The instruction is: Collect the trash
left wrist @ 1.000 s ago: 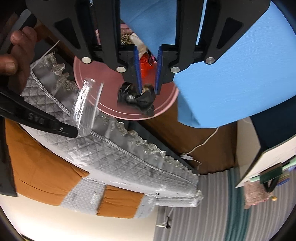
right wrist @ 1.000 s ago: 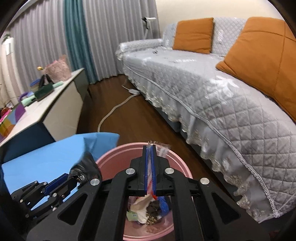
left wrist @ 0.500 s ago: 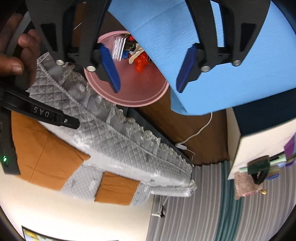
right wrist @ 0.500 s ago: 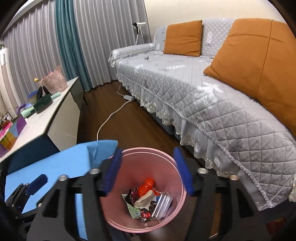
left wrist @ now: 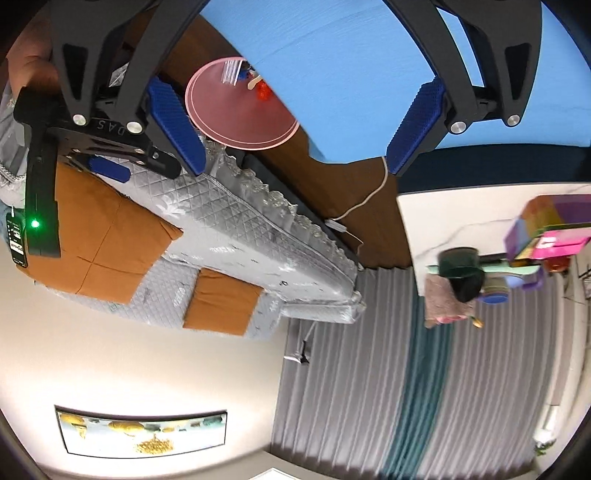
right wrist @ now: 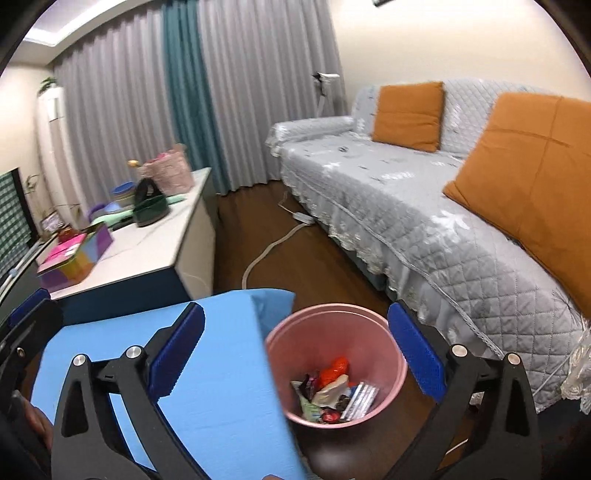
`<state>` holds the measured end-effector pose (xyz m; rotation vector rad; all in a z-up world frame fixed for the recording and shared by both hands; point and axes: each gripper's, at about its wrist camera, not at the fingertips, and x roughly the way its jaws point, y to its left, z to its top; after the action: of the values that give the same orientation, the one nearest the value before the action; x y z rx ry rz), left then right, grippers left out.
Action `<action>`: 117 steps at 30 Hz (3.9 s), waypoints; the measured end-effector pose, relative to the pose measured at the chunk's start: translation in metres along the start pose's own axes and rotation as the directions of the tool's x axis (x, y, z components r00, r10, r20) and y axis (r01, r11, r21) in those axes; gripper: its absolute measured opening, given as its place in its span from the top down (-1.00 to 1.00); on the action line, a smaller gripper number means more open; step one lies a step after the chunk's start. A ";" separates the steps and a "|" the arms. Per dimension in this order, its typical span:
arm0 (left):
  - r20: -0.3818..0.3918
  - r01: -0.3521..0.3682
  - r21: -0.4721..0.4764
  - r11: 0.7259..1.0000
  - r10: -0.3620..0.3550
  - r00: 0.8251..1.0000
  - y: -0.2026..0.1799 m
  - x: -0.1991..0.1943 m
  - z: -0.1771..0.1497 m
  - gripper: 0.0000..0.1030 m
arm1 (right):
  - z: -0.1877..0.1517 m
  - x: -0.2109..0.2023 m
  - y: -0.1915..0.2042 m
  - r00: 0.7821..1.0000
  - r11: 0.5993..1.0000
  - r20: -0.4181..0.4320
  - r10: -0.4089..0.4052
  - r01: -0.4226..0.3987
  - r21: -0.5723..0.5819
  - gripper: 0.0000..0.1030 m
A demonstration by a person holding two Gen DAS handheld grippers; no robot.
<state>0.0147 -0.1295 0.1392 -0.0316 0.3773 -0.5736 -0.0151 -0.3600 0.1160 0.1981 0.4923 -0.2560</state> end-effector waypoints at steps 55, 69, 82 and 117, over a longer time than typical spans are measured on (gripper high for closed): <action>-0.206 -0.470 -0.106 0.876 0.443 0.872 0.067 -0.101 -0.144 -0.85 | -0.142 -0.044 0.091 0.993 0.965 -0.119 -0.010 -0.022 -0.263 -0.90; -0.226 -0.466 -0.109 0.878 0.434 0.872 0.066 -0.101 -0.147 -0.85 | -0.142 -0.045 0.092 0.993 0.963 -0.120 -0.007 -0.025 -0.267 -0.90; -0.221 -0.470 -0.117 0.875 0.438 0.871 0.065 -0.100 -0.147 -0.85 | -0.143 -0.046 0.091 0.993 0.964 -0.121 -0.008 -0.025 -0.265 -0.90; -0.218 -0.457 -0.123 0.881 0.425 0.879 0.064 -0.098 -0.146 -0.85 | -0.142 -0.042 0.086 0.993 0.964 -0.121 -0.014 -0.019 -0.264 -0.90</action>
<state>-0.0798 -0.0120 0.0282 -0.0557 0.5960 -0.0854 -0.0886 -0.2345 0.0245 -0.0471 0.6422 -0.1740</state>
